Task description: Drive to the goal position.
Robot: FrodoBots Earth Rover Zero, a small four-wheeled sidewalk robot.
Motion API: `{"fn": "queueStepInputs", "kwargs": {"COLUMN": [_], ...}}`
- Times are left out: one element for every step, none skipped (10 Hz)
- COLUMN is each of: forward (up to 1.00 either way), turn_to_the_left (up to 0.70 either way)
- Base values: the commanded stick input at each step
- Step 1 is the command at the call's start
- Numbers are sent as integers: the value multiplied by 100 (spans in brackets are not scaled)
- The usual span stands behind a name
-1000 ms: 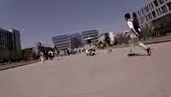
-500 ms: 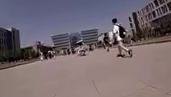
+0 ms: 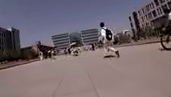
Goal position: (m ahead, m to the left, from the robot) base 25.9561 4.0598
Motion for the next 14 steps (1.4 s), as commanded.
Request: {"fn": "queueStepInputs", "kwargs": {"forward": [98,98,98,99,99,99,98,99,100,100,100,100,100,100], "turn_to_the_left": [0,0,0,0,0,0,0,0,0,0,0,0,0,0]}}
